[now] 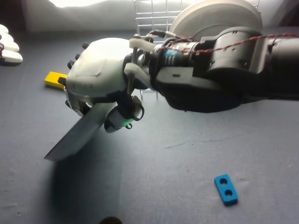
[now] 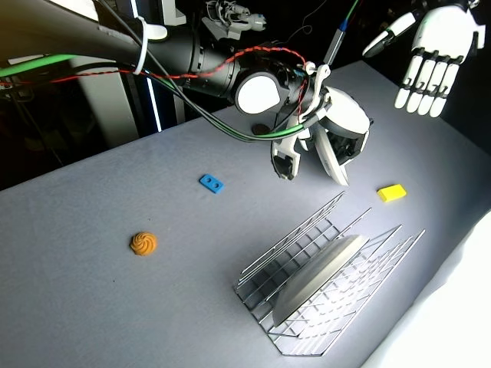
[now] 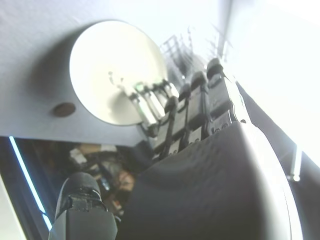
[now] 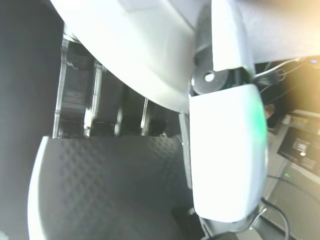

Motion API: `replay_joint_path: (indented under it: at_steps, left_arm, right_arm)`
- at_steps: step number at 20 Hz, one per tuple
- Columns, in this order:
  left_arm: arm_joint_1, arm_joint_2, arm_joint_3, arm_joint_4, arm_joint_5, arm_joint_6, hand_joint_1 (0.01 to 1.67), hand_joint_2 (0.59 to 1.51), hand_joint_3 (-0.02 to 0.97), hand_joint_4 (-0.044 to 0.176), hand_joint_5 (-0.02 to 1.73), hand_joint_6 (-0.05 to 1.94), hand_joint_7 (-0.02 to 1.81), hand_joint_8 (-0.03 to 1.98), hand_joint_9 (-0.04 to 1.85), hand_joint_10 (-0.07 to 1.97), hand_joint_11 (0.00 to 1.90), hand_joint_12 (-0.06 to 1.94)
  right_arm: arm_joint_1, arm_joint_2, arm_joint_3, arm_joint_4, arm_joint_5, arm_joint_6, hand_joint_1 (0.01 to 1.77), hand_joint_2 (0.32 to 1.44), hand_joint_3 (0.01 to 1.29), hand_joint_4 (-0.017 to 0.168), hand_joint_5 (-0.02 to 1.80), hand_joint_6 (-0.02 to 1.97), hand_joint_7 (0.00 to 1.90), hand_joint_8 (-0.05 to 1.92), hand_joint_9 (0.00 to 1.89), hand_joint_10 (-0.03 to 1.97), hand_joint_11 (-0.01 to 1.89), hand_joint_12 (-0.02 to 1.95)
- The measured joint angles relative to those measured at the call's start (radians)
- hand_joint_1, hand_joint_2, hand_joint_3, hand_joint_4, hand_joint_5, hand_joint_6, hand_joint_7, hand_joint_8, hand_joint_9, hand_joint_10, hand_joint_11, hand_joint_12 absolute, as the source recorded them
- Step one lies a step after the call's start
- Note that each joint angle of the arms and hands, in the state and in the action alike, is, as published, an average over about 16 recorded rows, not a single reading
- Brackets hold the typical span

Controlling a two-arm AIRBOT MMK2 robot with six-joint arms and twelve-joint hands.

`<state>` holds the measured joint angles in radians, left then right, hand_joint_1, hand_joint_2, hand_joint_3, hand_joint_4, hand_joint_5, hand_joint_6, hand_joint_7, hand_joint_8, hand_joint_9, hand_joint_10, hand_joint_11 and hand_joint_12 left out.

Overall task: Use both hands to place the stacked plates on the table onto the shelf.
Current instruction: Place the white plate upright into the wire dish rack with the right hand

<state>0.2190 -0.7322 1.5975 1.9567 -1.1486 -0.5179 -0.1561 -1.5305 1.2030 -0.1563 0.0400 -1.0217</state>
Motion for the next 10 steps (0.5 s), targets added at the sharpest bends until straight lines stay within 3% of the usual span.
replay_joint_path:
  at_steps: [4, 10]
  left_arm:
    - [-0.038, 0.014, 0.002, 0.037, -0.012, -0.015, 0.02, 0.978, 0.018, 0.001, 0.02, 0.00, 0.02, 0.00, 0.02, 0.01, 0.02, 0.00]
    - [-0.047, 0.017, 0.008, 0.058, -0.010, -0.020, 0.02, 0.980, 0.019, 0.002, 0.02, 0.00, 0.02, 0.00, 0.02, 0.01, 0.02, 0.00]
  right_arm:
    - [0.038, 0.039, -0.033, 0.044, -0.014, 0.002, 1.22, 0.96, 0.02, 0.027, 1.02, 0.76, 1.11, 0.72, 1.27, 0.02, 0.86, 0.98]
    - [0.098, 0.095, -0.079, 0.113, -0.033, 0.004, 1.23, 0.97, 0.02, 0.024, 1.03, 0.81, 1.14, 0.73, 1.28, 0.02, 0.87, 0.97]
